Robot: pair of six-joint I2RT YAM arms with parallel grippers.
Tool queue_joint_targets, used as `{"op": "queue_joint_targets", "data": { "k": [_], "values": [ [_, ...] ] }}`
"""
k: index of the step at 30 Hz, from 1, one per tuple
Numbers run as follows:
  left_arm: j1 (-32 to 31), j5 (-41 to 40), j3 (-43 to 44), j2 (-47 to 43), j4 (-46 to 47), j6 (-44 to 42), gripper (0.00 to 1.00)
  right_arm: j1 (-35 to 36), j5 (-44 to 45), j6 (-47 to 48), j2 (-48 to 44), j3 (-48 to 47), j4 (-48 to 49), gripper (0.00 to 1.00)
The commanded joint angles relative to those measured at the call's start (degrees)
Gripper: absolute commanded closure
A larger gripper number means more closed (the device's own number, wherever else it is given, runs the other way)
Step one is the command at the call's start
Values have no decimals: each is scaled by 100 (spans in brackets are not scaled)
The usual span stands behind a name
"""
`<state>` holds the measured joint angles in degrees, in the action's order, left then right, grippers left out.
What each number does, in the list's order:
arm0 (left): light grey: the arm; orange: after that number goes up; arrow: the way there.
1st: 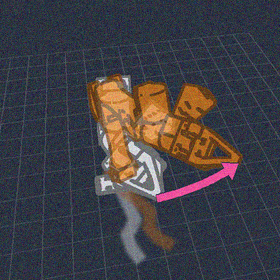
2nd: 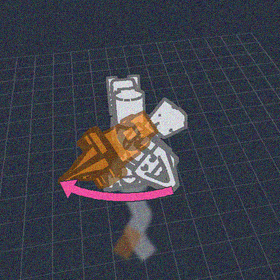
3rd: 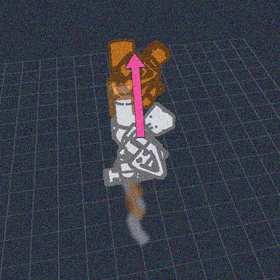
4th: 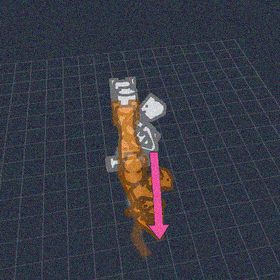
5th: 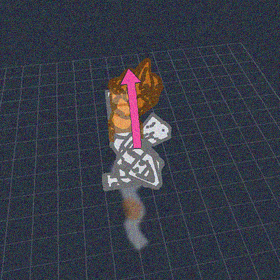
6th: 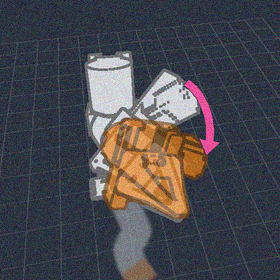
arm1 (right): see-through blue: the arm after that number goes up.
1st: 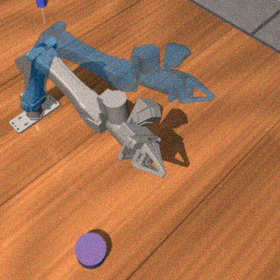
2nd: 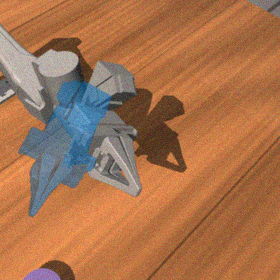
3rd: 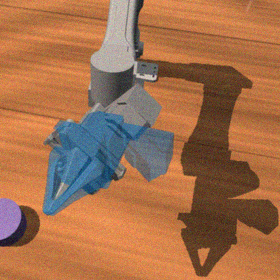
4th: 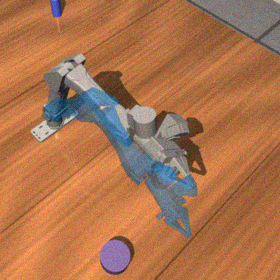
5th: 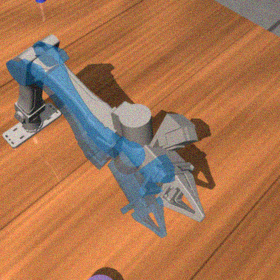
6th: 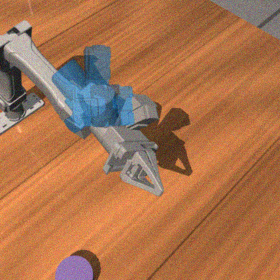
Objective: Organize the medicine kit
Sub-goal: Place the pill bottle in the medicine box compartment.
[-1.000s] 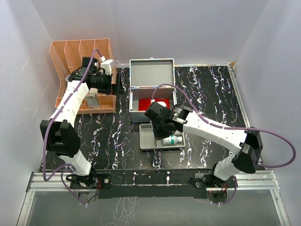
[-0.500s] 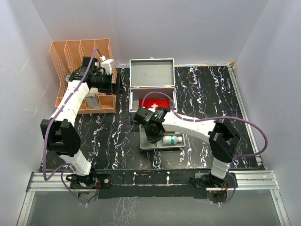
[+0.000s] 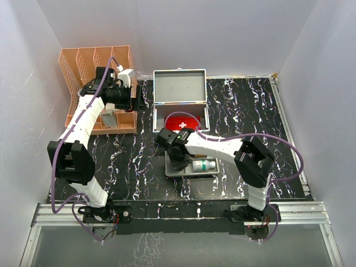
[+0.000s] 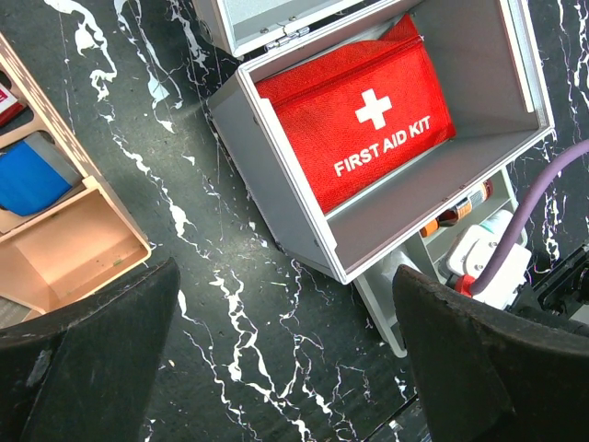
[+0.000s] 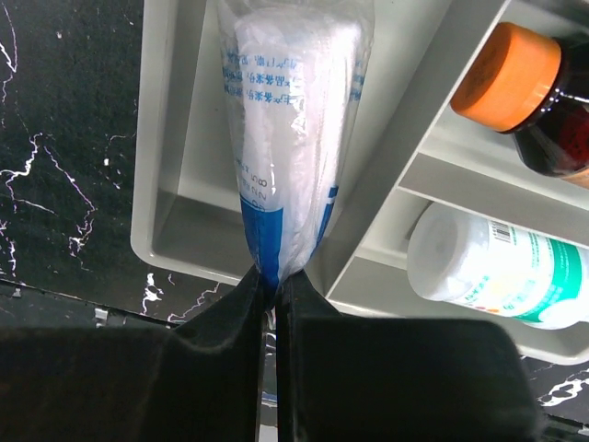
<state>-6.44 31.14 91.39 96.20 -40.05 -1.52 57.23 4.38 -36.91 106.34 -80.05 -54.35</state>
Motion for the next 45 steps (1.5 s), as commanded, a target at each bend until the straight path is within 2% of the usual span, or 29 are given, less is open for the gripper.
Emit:
{"op": "queue_joint_targets", "data": {
  "k": [1,5,12,20,24,26,33,37,41,45],
  "values": [
    [62,180,131,-53,-29,-37,1,-28,-92,140,15,-264,190,100],
    [68,213,158,-42,-42,-73,1,-28,-124,157,6,-286,187,90],
    [69,230,168,-57,-192,-244,1,-28,-119,140,-69,-266,205,80],
    [64,244,163,-80,-255,-269,1,-32,-93,156,-57,-275,196,79],
    [64,274,186,-84,-328,-346,1,-28,0,149,-144,-413,105,66],
    [68,275,194,-90,-364,-433,1,-28,56,155,-281,-516,88,63],
    [64,165,221,-137,-565,-848,1,-60,809,-117,-1049,-687,-13,63],
    [64,140,154,-212,-565,-951,1,-484,845,-190,-1368,-354,-268,60],
    [64,200,134,-202,-591,-939,1,-1018,711,182,-1739,80,-85,59],
    [63,244,145,-207,-624,-1002,1,-1276,508,1393,-1871,206,53,59]
  ]
}}
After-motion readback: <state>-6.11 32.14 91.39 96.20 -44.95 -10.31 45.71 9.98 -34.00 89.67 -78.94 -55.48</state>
